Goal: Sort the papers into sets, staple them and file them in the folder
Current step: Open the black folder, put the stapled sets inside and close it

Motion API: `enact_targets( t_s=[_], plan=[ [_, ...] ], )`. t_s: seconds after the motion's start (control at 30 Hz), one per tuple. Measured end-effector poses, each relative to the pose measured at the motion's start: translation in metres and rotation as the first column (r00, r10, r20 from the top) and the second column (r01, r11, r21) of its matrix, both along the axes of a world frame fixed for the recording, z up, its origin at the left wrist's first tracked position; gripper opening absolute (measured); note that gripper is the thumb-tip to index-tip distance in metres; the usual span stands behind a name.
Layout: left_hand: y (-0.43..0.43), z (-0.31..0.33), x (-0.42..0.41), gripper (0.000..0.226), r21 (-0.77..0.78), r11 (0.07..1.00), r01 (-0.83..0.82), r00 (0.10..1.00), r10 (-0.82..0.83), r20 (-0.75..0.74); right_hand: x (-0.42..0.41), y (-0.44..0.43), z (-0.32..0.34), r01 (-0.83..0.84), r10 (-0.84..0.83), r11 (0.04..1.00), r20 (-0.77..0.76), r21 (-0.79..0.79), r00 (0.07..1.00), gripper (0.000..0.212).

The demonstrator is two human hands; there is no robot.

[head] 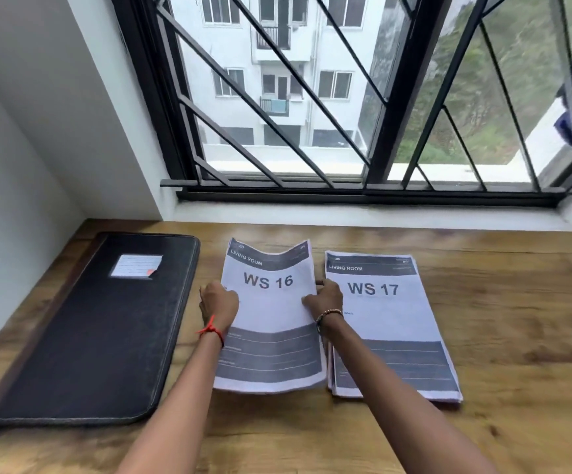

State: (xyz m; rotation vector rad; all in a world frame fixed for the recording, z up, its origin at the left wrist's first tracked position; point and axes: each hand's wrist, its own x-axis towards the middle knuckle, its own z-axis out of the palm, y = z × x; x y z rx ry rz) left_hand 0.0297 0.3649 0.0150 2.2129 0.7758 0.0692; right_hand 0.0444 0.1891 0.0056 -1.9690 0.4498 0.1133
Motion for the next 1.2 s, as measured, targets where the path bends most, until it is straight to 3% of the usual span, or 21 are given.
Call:
enact_targets(
  t_s=[0.13,0.33,0.5,0.67,0.8,1.0,1.2],
  plan=[
    [-0.032,0.006,0.021,0.017,-0.061,0.995,0.084,0.995,-0.081,0.056,0.008,-0.049,0.023,0.074,-0.075,0.997,0.042,0.038,0.996,0.05],
    [-0.103,-0.008,0.037,0.026,-0.143,0.964,0.226,0.967,-0.204,0.153,0.001,-0.126,0.045,0.071,-0.058,0.992,0.114,-0.106,0.992,0.057],
    [-0.155,-0.021,0.031,0.024,-0.197,0.94,0.279,0.956,-0.252,0.15,-0.004,-0.174,0.03,0.107,-0.097,0.98,0.068,-0.165,0.993,0.06],
    [-0.18,-0.038,0.019,0.028,-0.186,0.941,0.283,0.958,-0.271,0.09,-0.005,-0.199,0.007,0.08,-0.071,0.968,0.045,-0.24,0.996,0.041],
    [-0.179,-0.054,0.012,0.035,-0.05,0.948,0.313,0.949,-0.311,0.049,-0.003,-0.207,-0.008,0.028,-0.039,0.958,-0.032,-0.284,0.999,0.031],
    [-0.174,-0.058,0.005,0.038,-0.089,0.915,0.392,0.914,-0.378,0.147,-0.003,-0.196,-0.013,0.045,-0.122,0.894,-0.147,-0.445,0.982,0.037],
    [-0.187,-0.061,0.004,0.053,-0.127,0.916,0.38,0.923,-0.368,0.11,0.002,-0.194,-0.021,0.031,-0.117,0.897,-0.171,-0.44,0.978,0.037]
  ],
)
